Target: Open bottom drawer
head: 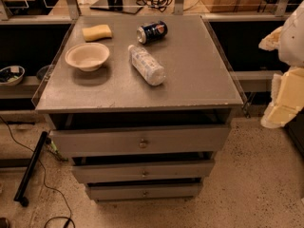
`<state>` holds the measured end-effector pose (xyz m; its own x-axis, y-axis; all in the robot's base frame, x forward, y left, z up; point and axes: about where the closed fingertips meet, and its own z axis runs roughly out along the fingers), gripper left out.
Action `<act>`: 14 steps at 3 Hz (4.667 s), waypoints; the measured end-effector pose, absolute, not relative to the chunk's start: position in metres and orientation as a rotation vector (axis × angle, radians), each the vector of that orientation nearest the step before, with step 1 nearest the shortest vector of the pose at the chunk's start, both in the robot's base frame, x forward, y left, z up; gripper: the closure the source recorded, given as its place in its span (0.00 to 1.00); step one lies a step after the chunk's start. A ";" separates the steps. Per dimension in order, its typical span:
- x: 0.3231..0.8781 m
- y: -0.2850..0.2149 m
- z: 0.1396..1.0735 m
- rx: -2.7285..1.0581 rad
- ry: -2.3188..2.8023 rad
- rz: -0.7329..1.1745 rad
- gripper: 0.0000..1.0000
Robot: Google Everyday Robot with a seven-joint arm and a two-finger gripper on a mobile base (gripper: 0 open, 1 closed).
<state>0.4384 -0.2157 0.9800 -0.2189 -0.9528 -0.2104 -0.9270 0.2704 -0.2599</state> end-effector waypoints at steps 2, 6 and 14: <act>0.438 -0.212 0.971 -1.734 2.196 -0.111 0.00; 0.419 -0.218 0.874 -1.792 2.226 -0.025 0.00; 0.401 -0.165 0.672 -1.939 2.184 0.203 0.00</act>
Offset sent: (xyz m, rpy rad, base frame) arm 0.0004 0.0070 -0.0254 0.0054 -0.0012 0.0481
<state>0.4005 -0.1650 0.6719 -0.1101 -0.9621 -0.2494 -0.9916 0.1235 -0.0385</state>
